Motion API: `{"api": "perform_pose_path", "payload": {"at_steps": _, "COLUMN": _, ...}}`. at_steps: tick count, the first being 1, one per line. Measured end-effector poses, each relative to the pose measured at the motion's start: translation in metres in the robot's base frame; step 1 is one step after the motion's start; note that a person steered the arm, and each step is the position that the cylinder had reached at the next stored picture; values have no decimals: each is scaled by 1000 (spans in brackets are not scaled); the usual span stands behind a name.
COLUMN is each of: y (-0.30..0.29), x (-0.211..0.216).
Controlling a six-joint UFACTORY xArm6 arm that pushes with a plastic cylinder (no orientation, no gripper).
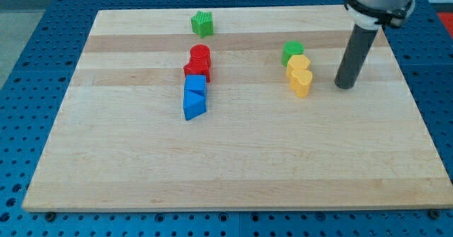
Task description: Slide your arm closer to the green star
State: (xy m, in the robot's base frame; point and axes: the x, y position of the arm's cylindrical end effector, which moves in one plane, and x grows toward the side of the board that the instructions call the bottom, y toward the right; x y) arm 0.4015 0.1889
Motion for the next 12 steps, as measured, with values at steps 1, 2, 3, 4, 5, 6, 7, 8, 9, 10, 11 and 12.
{"api": "perform_pose_path", "payload": {"at_steps": 1, "y": 0, "x": -43}}
{"api": "perform_pose_path", "payload": {"at_steps": 2, "y": 0, "x": -87}}
{"api": "perform_pose_path", "payload": {"at_steps": 3, "y": -10, "x": -117}}
{"api": "perform_pose_path", "payload": {"at_steps": 4, "y": -56, "x": -118}}
{"api": "perform_pose_path", "payload": {"at_steps": 5, "y": -105, "x": -118}}
{"api": "perform_pose_path", "payload": {"at_steps": 6, "y": -151, "x": -118}}
{"api": "perform_pose_path", "payload": {"at_steps": 7, "y": -197, "x": -118}}
{"api": "perform_pose_path", "payload": {"at_steps": 8, "y": -237, "x": -118}}
{"api": "perform_pose_path", "payload": {"at_steps": 9, "y": -280, "x": -118}}
{"api": "perform_pose_path", "payload": {"at_steps": 10, "y": -316, "x": -118}}
{"api": "perform_pose_path", "payload": {"at_steps": 11, "y": -332, "x": -125}}
{"api": "perform_pose_path", "payload": {"at_steps": 12, "y": -332, "x": -140}}
